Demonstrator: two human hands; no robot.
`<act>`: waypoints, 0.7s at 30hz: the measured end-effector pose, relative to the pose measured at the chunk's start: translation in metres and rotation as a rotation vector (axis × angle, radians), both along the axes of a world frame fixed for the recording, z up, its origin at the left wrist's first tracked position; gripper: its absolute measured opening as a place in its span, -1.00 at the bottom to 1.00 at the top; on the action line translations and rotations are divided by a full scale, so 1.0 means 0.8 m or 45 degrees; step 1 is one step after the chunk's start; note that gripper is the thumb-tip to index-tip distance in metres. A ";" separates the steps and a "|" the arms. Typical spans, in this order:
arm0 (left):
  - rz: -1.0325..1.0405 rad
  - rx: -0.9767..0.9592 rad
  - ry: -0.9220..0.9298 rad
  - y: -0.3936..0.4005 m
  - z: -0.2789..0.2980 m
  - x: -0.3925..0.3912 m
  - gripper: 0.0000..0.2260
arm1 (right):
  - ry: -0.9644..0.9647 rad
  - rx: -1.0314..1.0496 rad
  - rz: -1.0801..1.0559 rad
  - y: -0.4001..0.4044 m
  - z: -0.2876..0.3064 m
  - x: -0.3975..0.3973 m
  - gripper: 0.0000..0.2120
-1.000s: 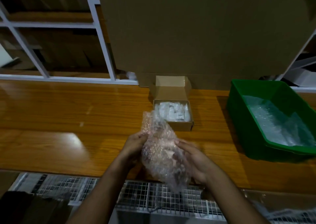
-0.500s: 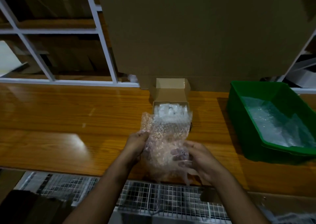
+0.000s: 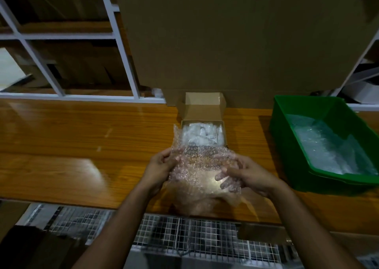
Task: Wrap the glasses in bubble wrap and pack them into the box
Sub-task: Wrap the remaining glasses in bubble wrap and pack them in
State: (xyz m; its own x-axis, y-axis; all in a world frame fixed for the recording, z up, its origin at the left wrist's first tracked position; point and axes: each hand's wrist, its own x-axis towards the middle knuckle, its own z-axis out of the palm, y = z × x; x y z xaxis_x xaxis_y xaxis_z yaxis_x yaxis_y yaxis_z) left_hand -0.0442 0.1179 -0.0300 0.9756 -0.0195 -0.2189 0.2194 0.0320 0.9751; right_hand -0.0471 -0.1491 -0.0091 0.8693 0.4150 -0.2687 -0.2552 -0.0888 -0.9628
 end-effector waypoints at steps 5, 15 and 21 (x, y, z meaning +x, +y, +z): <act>-0.147 -0.100 -0.097 0.010 0.010 -0.001 -0.57 | -0.055 0.183 -0.159 -0.007 -0.011 0.012 -0.69; -0.093 -0.186 -0.247 0.010 0.019 0.005 -0.73 | -0.071 0.278 -0.281 -0.021 -0.024 0.023 -0.77; -0.173 -0.560 0.273 -0.007 0.008 -0.003 -0.48 | -0.520 -0.023 -0.120 -0.030 -0.022 0.026 -0.56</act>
State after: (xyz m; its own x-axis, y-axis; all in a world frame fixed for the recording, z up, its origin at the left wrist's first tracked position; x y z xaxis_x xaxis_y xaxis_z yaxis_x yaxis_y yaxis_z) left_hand -0.0468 0.1120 -0.0237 0.8918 -0.2785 -0.3565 0.4439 0.3869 0.8082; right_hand -0.0262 -0.1730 -0.0271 0.9398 0.3268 0.0995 0.1395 -0.1013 -0.9850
